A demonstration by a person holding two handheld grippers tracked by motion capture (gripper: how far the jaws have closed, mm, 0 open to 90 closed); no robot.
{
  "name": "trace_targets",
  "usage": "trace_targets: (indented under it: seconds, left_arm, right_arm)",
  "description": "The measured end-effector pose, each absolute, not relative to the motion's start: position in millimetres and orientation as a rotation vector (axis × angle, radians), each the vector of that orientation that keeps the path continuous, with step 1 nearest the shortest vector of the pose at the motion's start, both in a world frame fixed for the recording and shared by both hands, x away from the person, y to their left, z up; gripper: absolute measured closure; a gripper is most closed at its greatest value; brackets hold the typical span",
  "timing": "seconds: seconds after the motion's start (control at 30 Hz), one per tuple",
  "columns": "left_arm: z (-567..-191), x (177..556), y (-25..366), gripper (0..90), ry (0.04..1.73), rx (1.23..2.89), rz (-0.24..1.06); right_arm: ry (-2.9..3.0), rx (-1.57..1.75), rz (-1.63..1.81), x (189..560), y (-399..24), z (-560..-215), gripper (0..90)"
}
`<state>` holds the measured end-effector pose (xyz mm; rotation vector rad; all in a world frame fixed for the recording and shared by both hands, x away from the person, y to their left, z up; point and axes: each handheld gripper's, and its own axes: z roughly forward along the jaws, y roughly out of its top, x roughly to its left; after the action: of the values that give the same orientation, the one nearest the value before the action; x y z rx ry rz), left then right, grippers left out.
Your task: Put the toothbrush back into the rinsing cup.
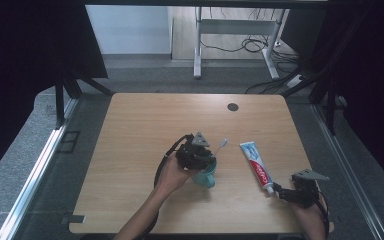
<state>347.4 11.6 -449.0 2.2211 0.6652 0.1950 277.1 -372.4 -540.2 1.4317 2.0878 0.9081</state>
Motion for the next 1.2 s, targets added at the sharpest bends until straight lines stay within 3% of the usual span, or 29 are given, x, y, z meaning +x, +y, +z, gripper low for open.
trace_targets:
  seconds: [0.67,1.2]
  left_arm:
    - [-432.1,346.8,34.1,20.0,0.743,2.180,0.218]
    - [-421.6,344.7,61.3,5.6,0.786,2.162,0.263]
  right_arm:
    - [2.088,1.431,0.908,277.1,-372.3,-540.2,16.7]
    - [2.088,1.431,0.907,277.1,-372.3,-540.2,16.7]
